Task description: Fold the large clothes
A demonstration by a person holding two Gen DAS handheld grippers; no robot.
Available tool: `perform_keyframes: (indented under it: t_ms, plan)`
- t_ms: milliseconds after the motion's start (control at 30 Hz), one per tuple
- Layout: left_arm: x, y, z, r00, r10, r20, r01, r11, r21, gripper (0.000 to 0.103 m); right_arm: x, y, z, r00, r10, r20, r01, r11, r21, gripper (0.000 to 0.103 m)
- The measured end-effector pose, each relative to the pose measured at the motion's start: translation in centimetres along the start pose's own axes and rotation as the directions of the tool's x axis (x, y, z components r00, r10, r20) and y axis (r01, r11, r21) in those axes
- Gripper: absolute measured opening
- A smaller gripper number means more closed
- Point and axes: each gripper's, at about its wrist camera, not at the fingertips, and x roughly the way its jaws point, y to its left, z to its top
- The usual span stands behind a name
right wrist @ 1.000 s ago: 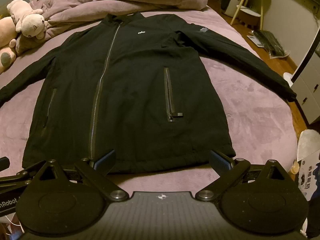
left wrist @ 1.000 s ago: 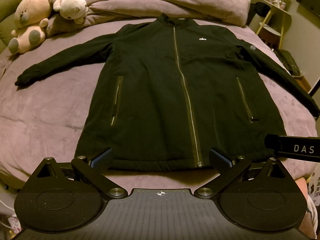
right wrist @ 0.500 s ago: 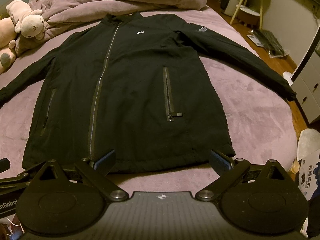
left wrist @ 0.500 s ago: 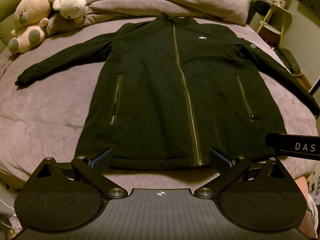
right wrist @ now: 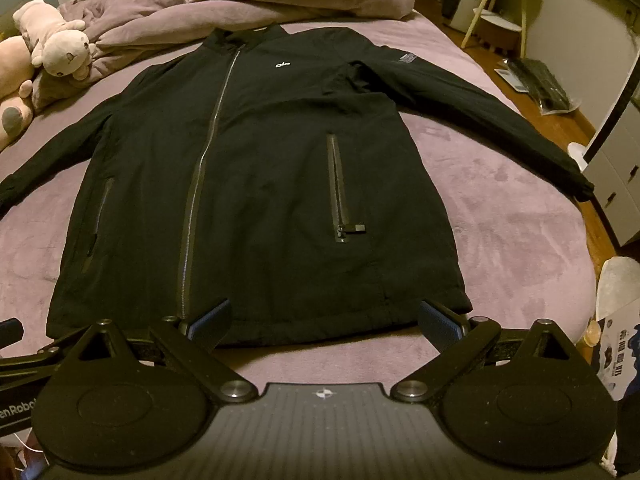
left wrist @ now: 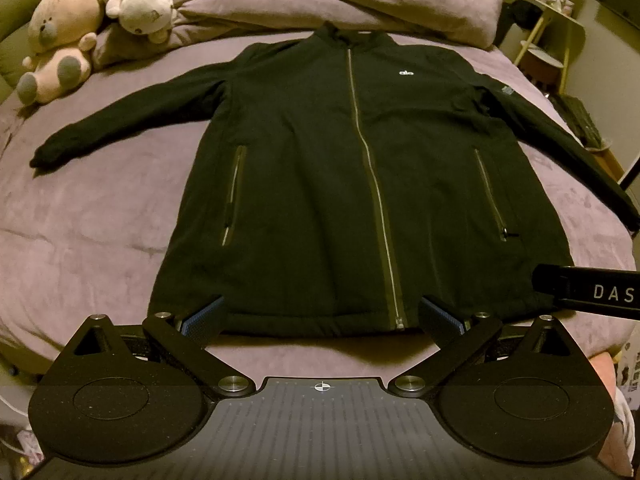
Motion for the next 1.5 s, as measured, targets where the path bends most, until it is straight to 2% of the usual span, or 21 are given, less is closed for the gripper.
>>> perform_keyframes:
  t_ms: [1500]
  plan:
    - [0.19, -0.65, 0.24, 1.000, -0.003, -0.016, 0.003, 1.000, 0.007, 0.103, -0.07, -0.18, 0.31, 1.000, 0.017, -0.008, -0.017, 1.000, 0.002, 0.099]
